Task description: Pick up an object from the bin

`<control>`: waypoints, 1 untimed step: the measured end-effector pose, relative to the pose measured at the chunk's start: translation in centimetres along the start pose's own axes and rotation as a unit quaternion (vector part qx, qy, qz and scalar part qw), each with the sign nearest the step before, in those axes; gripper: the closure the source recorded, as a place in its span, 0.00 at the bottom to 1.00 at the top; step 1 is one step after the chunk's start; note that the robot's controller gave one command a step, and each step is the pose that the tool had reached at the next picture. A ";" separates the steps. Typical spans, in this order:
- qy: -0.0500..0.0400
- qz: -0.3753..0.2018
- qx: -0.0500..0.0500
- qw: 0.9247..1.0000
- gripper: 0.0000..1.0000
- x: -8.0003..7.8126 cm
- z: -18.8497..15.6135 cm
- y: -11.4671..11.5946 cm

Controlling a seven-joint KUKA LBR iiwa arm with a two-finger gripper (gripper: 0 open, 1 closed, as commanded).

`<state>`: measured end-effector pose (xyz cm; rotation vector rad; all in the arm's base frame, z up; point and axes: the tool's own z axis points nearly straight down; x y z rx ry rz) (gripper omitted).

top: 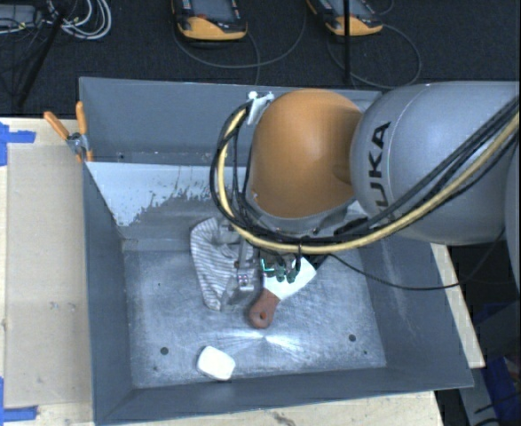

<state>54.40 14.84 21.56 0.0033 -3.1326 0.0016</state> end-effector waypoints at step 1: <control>-0.004 0.002 -0.001 1.000 0.00 -0.2 -0.4 -0.1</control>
Offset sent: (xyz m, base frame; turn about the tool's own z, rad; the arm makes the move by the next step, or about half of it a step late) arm 0.0538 0.0263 -0.0556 0.2613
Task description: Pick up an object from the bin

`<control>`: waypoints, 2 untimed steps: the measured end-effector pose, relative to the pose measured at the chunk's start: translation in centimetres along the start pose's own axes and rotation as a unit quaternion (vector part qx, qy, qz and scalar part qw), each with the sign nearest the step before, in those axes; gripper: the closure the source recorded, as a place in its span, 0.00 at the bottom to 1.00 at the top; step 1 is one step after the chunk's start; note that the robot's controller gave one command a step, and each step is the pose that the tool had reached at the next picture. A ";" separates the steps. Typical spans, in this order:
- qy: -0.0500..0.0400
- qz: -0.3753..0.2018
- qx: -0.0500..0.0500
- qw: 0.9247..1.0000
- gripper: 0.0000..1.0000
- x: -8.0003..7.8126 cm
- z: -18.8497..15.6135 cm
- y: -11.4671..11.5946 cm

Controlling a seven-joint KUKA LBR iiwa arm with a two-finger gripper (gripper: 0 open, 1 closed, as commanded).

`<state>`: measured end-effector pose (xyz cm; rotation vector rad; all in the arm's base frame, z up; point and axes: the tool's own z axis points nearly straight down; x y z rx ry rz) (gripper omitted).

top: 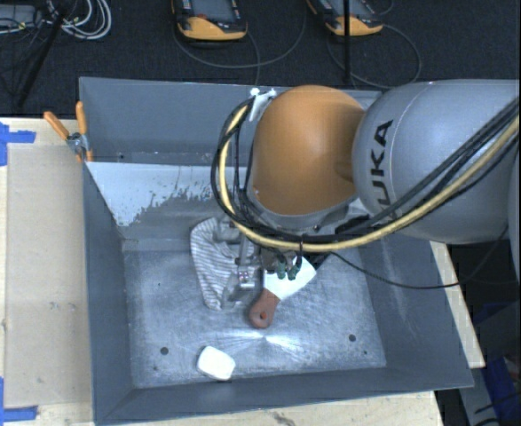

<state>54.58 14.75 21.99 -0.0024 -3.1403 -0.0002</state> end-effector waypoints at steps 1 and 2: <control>-0.005 0.062 -0.001 0.998 0.00 -2.6 2.3 1.2; -0.001 0.094 0.000 0.996 0.00 -5.5 5.9 1.7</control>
Offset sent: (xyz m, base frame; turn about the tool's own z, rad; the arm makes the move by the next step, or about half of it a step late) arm 0.0568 0.0162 -0.0599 0.1888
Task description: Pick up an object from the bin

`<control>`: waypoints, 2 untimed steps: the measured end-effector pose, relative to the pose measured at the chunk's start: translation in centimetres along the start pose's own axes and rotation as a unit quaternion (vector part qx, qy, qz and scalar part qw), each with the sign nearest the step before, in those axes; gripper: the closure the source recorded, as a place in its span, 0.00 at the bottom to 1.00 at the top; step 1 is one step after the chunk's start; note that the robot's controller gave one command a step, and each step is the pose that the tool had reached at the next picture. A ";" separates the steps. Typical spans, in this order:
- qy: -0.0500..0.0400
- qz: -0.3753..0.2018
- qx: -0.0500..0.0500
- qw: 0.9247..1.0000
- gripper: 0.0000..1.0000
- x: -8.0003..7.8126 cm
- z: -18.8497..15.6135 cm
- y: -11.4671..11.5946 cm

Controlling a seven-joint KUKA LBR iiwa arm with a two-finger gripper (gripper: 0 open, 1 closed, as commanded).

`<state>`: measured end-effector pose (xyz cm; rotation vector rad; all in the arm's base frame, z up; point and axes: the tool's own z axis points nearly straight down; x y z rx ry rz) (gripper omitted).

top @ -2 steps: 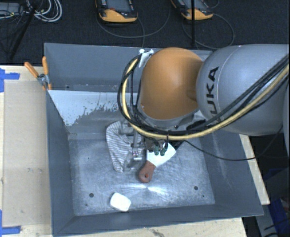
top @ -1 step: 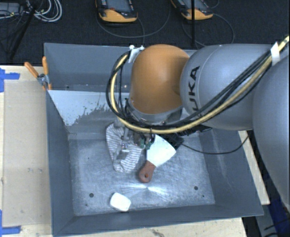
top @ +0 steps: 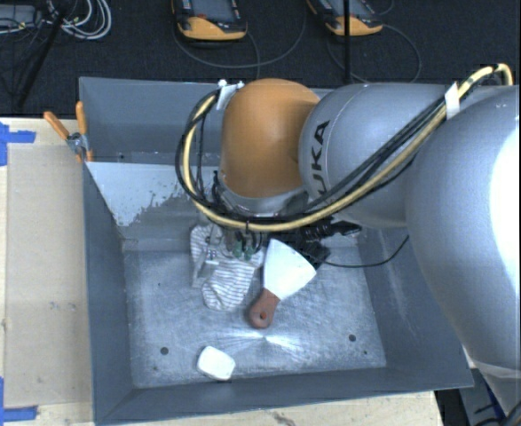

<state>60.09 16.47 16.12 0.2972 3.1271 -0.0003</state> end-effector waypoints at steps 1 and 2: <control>-0.001 0.011 -0.001 1.000 0.00 -2.0 1.8 1.7; 0.001 0.141 0.000 0.990 0.00 -1.8 8.5 -0.5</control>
Offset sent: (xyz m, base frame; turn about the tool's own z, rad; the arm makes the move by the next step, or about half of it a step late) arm 0.0152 -0.0112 -0.0912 0.2882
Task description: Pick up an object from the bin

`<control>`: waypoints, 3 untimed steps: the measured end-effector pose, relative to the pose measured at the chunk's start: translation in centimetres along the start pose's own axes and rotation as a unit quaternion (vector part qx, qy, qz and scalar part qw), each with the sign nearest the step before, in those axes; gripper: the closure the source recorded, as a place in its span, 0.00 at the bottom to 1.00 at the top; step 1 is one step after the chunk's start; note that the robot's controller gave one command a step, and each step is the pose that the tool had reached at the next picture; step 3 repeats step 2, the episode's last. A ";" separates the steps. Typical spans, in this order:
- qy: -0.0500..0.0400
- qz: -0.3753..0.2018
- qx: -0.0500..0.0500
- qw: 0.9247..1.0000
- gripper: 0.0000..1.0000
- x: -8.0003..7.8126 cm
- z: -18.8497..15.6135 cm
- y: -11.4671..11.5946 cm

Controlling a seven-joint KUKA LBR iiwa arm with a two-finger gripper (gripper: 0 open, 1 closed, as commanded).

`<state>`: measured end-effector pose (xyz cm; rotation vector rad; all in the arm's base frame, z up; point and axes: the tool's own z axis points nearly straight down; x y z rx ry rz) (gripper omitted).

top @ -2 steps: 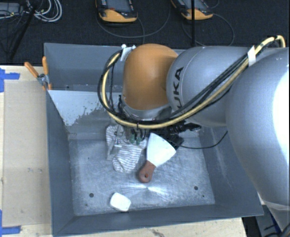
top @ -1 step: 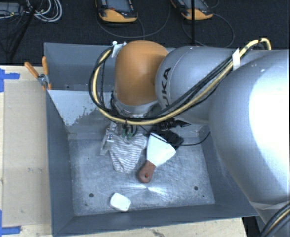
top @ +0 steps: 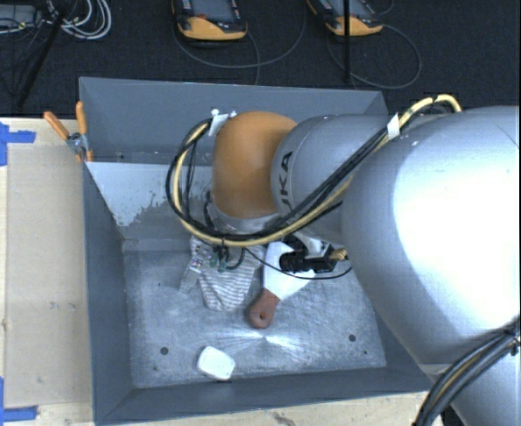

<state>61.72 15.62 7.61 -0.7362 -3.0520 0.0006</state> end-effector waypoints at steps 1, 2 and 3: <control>-0.001 0.001 -0.002 1.000 1.00 0.0 -0.6 0.2; -0.001 0.001 -0.002 1.000 1.00 0.0 -0.6 0.2; -0.001 0.001 -0.002 1.000 1.00 0.0 -0.6 0.2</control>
Offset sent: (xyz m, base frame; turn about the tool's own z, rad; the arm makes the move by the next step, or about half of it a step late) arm 0.0000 0.0000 0.0000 0.0000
